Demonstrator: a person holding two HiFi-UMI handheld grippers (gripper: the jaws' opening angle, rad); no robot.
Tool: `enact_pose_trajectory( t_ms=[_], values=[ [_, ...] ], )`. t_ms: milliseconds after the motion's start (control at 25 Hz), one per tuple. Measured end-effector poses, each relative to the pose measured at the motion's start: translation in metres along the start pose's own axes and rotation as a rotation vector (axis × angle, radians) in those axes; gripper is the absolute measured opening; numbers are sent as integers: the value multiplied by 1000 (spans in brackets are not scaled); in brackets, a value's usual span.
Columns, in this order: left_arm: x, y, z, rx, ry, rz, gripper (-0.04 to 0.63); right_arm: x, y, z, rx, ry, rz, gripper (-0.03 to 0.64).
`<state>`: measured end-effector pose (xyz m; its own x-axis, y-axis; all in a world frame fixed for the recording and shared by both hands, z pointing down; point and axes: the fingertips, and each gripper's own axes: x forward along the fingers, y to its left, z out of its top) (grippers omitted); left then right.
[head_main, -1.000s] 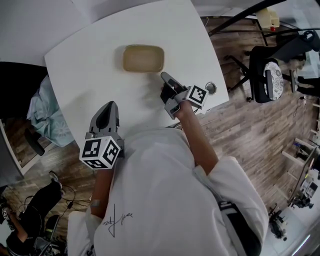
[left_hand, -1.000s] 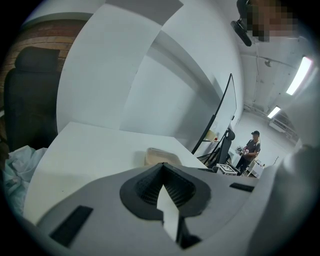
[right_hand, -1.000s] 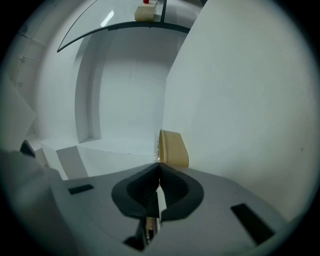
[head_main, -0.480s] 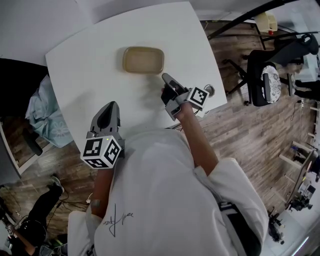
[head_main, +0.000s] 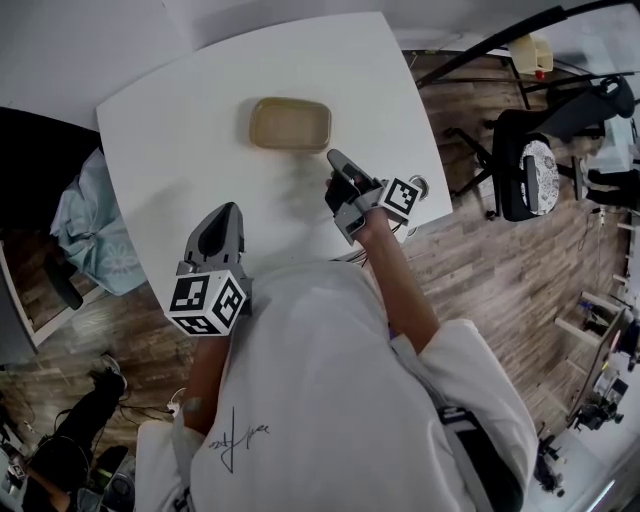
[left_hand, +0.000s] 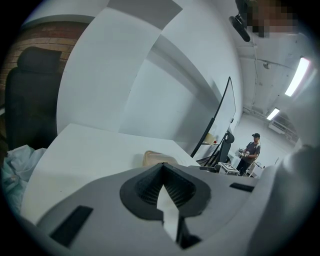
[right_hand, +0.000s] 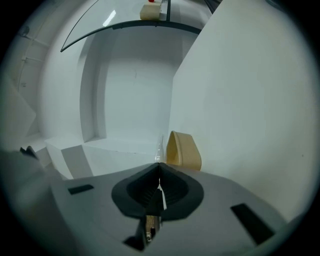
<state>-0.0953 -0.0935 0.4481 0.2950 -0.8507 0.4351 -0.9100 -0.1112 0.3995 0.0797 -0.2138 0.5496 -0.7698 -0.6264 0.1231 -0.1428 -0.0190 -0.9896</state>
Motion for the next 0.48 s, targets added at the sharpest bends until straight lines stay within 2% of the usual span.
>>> enact_pose_trajectory(
  t_ms=[480],
  values=[
    [-1,-4,5,3,-22,-12,3,-2,12,1,7,-1,35,12]
  ],
)
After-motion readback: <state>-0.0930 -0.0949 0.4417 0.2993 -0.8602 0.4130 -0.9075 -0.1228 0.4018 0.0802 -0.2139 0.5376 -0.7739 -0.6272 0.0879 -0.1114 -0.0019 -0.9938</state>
